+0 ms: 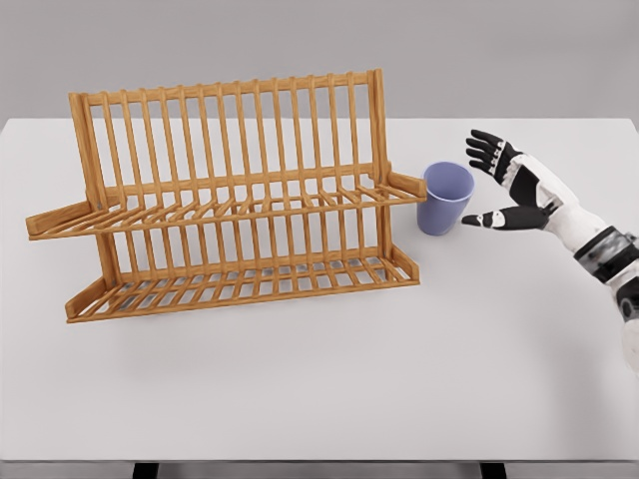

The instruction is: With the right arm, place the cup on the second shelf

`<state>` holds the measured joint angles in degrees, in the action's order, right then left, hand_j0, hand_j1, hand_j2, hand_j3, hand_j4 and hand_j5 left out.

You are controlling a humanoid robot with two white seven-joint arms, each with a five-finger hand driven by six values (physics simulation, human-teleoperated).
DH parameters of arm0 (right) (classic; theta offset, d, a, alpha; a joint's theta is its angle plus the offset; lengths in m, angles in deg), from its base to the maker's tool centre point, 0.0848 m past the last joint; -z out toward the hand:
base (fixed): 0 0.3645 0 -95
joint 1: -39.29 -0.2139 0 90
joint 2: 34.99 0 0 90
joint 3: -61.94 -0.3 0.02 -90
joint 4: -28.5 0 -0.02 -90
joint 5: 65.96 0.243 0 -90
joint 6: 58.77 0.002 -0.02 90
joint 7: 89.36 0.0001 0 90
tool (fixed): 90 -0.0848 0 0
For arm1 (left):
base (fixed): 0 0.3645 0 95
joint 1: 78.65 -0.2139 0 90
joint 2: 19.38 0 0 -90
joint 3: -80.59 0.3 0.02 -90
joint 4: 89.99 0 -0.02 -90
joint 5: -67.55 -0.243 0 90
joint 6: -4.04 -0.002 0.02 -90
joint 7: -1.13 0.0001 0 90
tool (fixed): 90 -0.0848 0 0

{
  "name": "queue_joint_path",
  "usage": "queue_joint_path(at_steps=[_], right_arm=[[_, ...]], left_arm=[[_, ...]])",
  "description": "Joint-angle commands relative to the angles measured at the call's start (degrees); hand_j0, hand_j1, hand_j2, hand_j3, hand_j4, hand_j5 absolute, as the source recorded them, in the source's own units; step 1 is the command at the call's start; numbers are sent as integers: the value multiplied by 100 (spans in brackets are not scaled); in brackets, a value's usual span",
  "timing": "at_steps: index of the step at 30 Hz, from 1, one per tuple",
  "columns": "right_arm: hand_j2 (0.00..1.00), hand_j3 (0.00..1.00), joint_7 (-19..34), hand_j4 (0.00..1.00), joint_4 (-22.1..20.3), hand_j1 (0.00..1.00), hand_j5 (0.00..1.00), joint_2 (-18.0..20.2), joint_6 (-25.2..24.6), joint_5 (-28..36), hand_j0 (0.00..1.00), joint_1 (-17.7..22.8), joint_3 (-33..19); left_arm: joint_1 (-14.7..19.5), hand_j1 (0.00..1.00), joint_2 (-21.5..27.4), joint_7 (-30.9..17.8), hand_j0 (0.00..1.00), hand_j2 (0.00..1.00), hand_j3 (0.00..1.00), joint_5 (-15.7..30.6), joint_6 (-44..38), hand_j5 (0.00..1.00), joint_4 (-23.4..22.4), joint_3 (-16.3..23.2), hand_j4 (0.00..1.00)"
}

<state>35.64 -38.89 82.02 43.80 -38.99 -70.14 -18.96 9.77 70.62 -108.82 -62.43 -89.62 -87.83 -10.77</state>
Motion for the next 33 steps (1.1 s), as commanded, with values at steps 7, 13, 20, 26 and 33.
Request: queue_joint_path(at_steps=[7,13,20,26,33], right_arm=[[100,100,0,100,182,100,100,-223,-9,54,100,-18,-5],[100,100,0,100,217,100,100,-276,-9,54,100,-18,4],[100,100,0,100,217,100,100,-329,-9,45,100,-18,4],[100,100,0,100,217,100,100,-346,-9,45,100,9,4],[100,100,0,100,208,100,100,-399,-9,45,100,44,21]], left_arm=[[-9,100,0,0,100,100,100,-2,-2,100,-5,4,100],[0,100,0,0,100,100,100,-2,-2,100,-5,4,100],[0,100,0,0,100,100,100,-2,-2,100,4,4,100],[0,100,0,0,100,100,100,-2,-2,100,-5,4,100],[0,100,0,0,100,100,100,-2,-2,100,-5,-5,100]])
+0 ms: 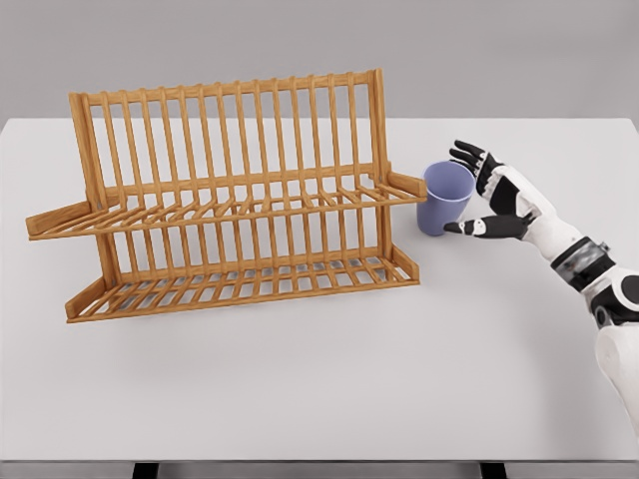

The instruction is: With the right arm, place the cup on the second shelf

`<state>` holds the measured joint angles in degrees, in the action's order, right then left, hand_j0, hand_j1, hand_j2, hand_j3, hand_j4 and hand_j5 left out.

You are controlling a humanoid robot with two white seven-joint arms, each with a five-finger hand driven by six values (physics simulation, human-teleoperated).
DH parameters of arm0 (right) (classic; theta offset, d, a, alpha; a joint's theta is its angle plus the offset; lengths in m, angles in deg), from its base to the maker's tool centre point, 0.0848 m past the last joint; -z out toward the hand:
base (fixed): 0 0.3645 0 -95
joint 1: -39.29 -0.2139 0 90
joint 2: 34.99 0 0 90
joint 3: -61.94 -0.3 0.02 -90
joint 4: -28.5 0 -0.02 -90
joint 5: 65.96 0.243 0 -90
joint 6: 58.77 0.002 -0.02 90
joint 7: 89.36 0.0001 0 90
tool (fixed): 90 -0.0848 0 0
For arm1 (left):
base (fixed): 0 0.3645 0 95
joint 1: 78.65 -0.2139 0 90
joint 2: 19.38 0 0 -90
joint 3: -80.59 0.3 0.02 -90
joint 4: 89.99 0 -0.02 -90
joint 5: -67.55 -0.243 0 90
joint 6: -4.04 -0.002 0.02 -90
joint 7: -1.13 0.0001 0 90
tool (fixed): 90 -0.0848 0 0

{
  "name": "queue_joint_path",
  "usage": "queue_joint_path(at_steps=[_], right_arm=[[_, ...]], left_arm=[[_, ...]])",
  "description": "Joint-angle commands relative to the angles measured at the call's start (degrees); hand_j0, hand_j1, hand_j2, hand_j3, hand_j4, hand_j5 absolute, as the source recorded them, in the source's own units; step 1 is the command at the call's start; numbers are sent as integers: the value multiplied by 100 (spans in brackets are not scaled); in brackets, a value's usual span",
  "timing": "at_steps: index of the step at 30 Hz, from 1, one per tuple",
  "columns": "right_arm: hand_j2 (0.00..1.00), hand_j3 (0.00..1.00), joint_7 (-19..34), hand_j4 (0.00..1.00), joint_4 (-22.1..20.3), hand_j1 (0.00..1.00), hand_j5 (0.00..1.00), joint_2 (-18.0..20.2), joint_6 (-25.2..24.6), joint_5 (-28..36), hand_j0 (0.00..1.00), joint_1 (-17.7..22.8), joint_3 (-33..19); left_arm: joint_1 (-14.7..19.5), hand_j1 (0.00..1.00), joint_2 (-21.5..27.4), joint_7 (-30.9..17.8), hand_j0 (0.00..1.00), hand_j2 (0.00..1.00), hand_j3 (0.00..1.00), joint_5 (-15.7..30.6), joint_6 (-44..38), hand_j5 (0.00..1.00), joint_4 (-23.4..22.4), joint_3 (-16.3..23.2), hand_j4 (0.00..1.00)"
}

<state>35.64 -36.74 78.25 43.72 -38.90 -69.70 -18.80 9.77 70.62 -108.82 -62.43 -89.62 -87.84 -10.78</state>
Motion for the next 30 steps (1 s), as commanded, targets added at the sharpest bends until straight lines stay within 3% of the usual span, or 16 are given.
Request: queue_joint_path(at_steps=[1,30], right_arm=[[100,100,0,100,-7,100,100,-22,-1,36,100,0,6],[100,100,0,100,125,100,100,-189,-28,19,100,-97,23]], left_arm=[[0,100,0,0,100,100,100,-2,-2,100,4,5,100],[0,100,0,0,100,100,100,-2,-2,100,-5,5,100]])
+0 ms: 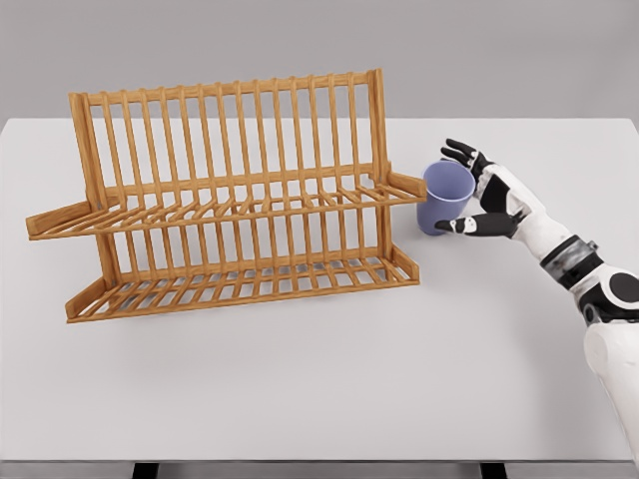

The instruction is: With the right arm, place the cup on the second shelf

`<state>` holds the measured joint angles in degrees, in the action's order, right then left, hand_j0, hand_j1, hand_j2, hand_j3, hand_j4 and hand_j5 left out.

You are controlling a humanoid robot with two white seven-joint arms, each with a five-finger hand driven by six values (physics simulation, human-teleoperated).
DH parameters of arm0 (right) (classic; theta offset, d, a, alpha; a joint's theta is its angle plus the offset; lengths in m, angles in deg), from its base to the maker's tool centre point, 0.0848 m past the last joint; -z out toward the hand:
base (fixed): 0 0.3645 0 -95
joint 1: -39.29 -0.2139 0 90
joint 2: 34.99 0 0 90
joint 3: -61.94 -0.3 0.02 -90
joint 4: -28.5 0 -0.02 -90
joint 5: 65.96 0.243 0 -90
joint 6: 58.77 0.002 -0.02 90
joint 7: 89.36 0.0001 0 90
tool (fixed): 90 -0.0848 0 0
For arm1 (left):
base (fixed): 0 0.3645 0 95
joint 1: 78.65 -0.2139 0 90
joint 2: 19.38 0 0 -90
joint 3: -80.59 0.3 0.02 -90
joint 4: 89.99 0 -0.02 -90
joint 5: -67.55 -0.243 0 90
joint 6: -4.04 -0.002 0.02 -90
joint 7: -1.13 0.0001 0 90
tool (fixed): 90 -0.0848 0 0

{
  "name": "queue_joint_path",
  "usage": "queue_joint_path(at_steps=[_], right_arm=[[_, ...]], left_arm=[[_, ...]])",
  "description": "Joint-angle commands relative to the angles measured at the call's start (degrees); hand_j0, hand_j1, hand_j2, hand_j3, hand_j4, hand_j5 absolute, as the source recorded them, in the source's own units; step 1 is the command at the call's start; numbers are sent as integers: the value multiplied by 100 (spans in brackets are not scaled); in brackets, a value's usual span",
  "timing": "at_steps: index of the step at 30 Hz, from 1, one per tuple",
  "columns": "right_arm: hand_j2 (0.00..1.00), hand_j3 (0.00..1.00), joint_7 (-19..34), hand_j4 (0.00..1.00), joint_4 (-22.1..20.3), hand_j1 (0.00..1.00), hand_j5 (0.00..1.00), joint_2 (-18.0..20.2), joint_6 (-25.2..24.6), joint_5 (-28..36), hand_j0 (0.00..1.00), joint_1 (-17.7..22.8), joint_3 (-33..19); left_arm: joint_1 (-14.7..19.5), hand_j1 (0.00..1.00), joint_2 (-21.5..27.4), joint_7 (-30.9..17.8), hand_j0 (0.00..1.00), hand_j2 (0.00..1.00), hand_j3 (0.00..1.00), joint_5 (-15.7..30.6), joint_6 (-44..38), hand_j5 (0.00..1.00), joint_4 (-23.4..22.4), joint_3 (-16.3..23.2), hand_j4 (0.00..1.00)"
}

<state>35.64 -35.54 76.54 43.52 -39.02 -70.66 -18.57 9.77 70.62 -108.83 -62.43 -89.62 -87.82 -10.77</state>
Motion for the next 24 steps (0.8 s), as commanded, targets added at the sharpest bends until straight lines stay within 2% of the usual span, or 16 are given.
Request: queue_joint_path(at_steps=[1,24], right_arm=[[100,100,0,100,14,100,100,-17,-7,22,100,0,0],[100,100,0,100,93,100,100,-26,-7,-31,100,-44,79]], left_arm=[[0,100,0,1,100,100,100,-2,-2,100,2,-5,100],[0,100,0,-8,100,100,100,-2,-2,100,-6,4,100]])
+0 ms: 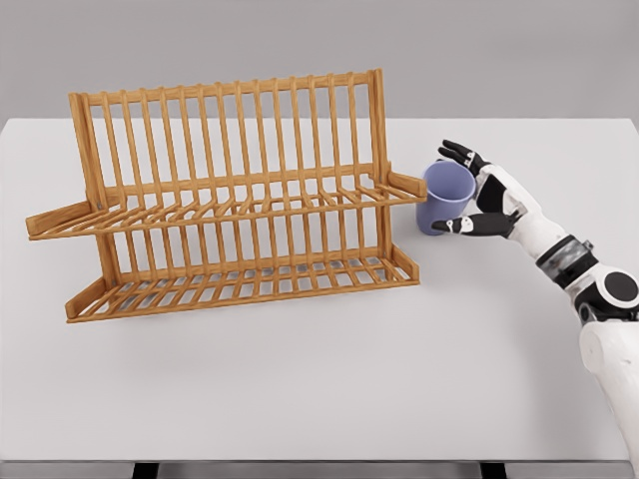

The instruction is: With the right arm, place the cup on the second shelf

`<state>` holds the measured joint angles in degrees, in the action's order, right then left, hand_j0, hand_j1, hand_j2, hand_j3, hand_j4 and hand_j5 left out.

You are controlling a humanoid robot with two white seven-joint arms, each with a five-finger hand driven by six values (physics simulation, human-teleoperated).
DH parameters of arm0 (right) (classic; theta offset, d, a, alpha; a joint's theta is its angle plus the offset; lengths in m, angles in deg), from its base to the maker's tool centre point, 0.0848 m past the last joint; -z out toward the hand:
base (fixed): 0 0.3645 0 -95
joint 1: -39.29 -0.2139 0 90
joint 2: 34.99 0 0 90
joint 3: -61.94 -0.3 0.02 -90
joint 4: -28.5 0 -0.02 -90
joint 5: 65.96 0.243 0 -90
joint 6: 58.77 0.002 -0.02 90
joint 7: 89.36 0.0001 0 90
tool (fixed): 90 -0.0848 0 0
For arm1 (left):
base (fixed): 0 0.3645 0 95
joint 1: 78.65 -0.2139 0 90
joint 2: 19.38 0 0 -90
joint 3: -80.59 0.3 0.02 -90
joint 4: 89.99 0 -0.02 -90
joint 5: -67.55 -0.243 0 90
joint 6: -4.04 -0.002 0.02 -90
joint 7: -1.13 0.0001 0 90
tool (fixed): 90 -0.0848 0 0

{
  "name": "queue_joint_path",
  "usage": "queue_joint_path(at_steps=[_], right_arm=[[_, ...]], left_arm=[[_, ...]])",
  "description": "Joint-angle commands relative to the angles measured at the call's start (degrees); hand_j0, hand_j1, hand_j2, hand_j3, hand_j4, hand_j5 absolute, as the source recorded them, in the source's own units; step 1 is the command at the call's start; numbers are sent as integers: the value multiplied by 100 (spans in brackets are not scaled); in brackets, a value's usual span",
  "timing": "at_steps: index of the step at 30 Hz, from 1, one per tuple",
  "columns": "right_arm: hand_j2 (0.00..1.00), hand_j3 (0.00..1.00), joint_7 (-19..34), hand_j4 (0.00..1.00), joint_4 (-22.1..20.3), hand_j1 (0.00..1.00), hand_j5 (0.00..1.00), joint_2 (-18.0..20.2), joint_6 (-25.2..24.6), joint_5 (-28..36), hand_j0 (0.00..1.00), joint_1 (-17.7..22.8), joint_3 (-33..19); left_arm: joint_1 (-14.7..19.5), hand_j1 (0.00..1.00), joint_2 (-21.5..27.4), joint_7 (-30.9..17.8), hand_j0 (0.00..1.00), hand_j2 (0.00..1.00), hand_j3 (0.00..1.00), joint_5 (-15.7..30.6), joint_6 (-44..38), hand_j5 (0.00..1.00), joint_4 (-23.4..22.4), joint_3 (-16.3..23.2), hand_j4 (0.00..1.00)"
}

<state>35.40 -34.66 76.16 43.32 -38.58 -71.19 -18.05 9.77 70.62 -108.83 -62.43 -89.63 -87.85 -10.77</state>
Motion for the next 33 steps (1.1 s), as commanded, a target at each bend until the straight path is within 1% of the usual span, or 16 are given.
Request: queue_joint_path(at_steps=[1,5,6,7,8,9,15,17,24,26,28,33], right_arm=[[100,100,24,100,-4,100,100,12,13,-75,100,0,27],[100,100,24,100,-21,100,100,12,13,-75,100,-9,18],[96,96,24,96,-21,96,96,12,4,-75,96,-9,27],[88,88,24,88,-21,88,88,12,4,-75,88,-9,18],[83,83,24,83,-21,83,83,12,-14,-75,83,-44,18],[76,76,24,76,-21,76,76,12,-22,-75,76,-62,18],[62,62,24,62,-21,62,62,12,-31,-75,62,-79,18],[59,59,24,59,-21,59,59,12,-31,-75,59,-79,18],[59,59,24,59,-127,59,59,29,-31,-49,59,-123,-17],[56,56,24,56,-127,56,56,38,-31,-48,56,-123,-26],[56,56,24,56,-127,56,56,38,-31,-48,56,-123,-35],[56,56,24,56,-206,56,56,135,-31,-13,56,-123,-87]], left_arm=[[0,100,0,1,100,100,100,-2,-2,100,-4,4,100],[0,100,0,-8,100,100,100,-2,-2,100,-4,4,100],[0,100,0,-8,100,100,100,-2,-2,100,-4,4,100],[0,100,0,1,100,100,100,-2,-2,100,-4,4,100],[0,100,0,1,100,100,100,-2,-2,100,5,4,100],[0,100,0,-7,100,100,100,-2,-2,100,-4,4,100],[0,100,0,1,100,100,100,-2,-2,100,-4,-4,100],[0,100,0,1,100,100,100,-2,-2,100,-4,4,100],[0,100,0,1,100,100,100,-2,-2,100,-4,4,100],[0,100,0,1,100,100,100,-2,-2,100,-4,-4,100],[0,100,0,-8,100,100,100,-2,-2,100,-4,4,100],[0,100,0,-7,100,100,100,-2,-2,100,-4,4,100]])
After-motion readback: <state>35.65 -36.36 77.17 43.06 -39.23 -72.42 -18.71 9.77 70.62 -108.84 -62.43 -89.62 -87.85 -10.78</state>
